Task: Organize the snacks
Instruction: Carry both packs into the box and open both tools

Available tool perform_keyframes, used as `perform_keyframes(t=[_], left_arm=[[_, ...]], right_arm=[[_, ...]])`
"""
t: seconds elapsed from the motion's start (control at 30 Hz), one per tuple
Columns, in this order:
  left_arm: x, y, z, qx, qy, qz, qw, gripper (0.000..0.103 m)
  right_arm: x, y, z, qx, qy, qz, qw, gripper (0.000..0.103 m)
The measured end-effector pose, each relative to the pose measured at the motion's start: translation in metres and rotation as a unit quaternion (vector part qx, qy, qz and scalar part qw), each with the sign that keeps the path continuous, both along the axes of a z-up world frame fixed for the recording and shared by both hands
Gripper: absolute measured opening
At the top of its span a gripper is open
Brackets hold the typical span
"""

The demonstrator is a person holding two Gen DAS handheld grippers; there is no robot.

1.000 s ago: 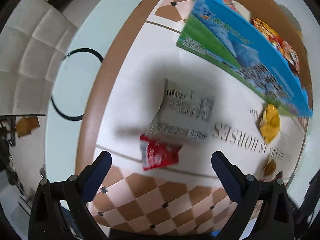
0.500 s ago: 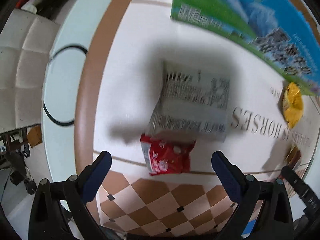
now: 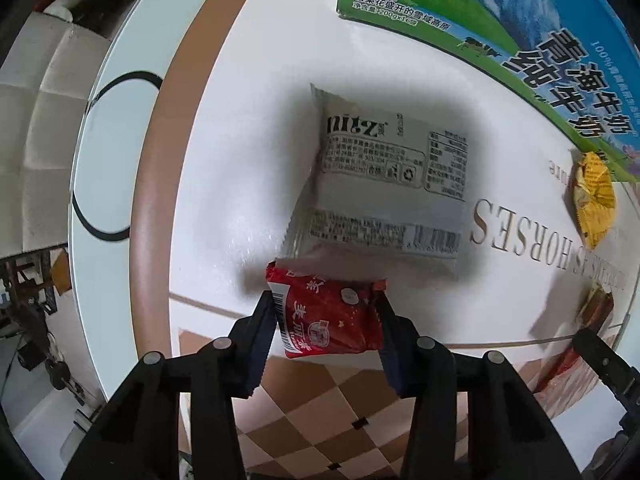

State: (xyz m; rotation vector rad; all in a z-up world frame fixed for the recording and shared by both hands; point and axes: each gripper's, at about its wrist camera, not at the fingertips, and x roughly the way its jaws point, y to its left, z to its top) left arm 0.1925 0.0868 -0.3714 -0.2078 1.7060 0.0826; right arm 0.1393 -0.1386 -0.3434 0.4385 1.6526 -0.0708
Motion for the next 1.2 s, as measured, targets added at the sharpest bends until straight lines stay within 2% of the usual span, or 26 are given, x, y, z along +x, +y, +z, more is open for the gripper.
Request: perform_keyframes(t=[0.17, 0.33, 0.5, 0.63, 0.77, 0.9, 1.03, 1.2], left_arm=[[-0.011, -0.012, 0.028, -0.026, -0.021, 0.001, 0.9994, 0.044], [-0.006, -0.032, 0.091, -0.071, -0.076, -0.009, 0.9946, 0.044], [0.036, -0.049, 0.164, -0.105, -0.145, -0.029, 0.9835, 0.044], [0.082, -0.049, 0.200, -0.092, -0.190, -0.048, 0.9763, 0.044], [0.132, -0.050, 0.206, -0.048, -0.203, -0.067, 0.9757, 0.044], [0.179, -0.041, 0.182, -0.030, -0.177, -0.069, 0.9814, 0.044], [0.219, -0.031, 0.150, -0.005, -0.139, -0.068, 0.9879, 0.044], [0.242, -0.030, 0.123, 0.021, -0.101, -0.087, 0.9909, 0.044]], right_arm=[[0.000, -0.006, 0.021, 0.012, -0.014, 0.006, 1.000, 0.059], [0.006, -0.006, 0.058, 0.035, -0.042, 0.018, 0.998, 0.059], [0.036, -0.014, 0.112, 0.055, -0.092, 0.026, 0.994, 0.059], [0.079, -0.019, 0.152, 0.040, -0.136, 0.027, 0.989, 0.059], [0.127, -0.023, 0.168, 0.006, -0.161, 0.028, 0.986, 0.059], [0.174, -0.027, 0.162, -0.023, -0.161, 0.030, 0.986, 0.059], [0.209, -0.024, 0.140, -0.044, -0.140, 0.030, 0.989, 0.059], [0.233, -0.022, 0.097, -0.055, -0.100, 0.034, 0.993, 0.059]])
